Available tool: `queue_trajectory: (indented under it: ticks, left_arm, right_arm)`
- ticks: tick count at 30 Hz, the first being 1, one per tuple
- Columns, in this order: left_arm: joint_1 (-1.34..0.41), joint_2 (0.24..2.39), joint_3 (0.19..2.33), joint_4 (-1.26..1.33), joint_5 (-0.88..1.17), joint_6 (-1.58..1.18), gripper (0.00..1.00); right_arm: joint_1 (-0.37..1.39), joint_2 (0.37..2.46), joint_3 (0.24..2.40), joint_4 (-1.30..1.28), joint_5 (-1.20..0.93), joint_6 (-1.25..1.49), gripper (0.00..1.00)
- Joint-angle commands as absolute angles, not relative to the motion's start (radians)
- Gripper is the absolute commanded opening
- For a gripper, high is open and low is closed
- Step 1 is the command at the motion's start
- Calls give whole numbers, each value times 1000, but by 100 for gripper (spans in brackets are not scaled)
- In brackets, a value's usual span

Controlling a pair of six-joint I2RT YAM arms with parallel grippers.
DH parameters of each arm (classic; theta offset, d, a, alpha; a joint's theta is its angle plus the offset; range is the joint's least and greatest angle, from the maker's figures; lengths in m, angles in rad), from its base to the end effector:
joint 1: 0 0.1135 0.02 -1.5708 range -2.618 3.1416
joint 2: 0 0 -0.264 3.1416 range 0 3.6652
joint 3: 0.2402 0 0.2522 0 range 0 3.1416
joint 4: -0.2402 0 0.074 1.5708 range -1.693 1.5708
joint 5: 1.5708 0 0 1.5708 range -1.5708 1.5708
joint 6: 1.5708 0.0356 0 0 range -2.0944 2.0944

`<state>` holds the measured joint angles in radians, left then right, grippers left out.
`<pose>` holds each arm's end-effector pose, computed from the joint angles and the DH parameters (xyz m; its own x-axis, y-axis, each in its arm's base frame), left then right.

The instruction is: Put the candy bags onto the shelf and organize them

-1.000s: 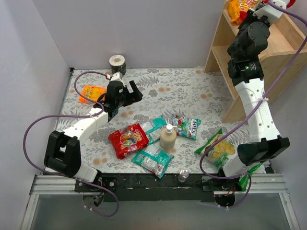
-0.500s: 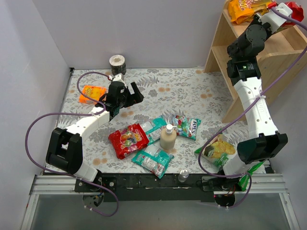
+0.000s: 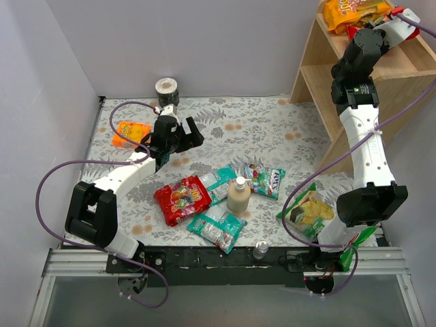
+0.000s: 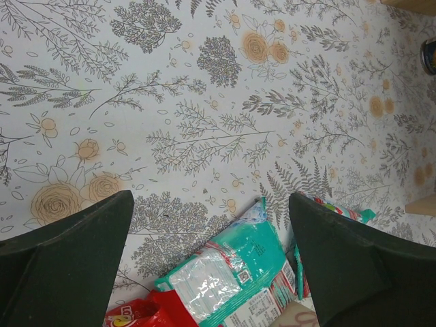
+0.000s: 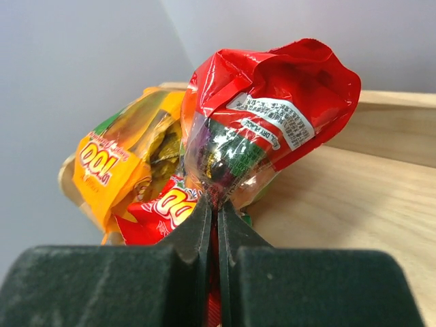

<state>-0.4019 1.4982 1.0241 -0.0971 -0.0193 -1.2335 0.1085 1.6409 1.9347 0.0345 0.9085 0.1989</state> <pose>0.3117 -0.1317 0.2591 -0.5196 -0.8043 -0.2882 -0.3450 0.5062 -0.7904 0.3474 0.0096 0.5361 0.4477 0.1710 -0.8777 0.5988 0.6716 0.4363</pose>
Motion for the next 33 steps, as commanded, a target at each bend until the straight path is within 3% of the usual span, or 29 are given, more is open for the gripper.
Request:
queue_trajectory:
  ticks: [1,8,9,10,11,12,14,15,22,33]
  left_arm:
    - [-406,1485,1052,-97,-41,-1212,98]
    - [-405,1486,1052,-98,-44,-1206,98]
    - [-405,1486,1051,-97,-46,-1206,98]
    - [-405,1485,1051,-97,-46,-1206,98]
    - [-405,1486,1049,-97,-46,-1206,98]
    - [-406,1485,1049,-98,-46,-1207,98]
    - [-405,1486,1051,-97,-45,-1207,98]
    - [-405,1486,1052,-97,-46,-1207,98]
    - [-406,1488,1051,-97,-40,-1212,98]
    - [-405,1485,1058,-97,-32,-1204,98]
  right_arm:
    - [74,1629,2012,-41,741,380,1]
    - [29,1652,2040,-133,689,471,1]
    - [26,1654,2043,-136,689,475,6]
    - [22,1654,2045,-141,689,479,16]
    - [21,1645,2042,-134,689,480,36]
    - [21,1637,2027,-126,690,479,46]
    - [21,1612,2011,-111,683,482,65]
    - [21,1605,1997,-107,687,483,69]
    - [46,1494,1826,17,853,476,77]
    - [48,1563,2029,-118,856,405,89]
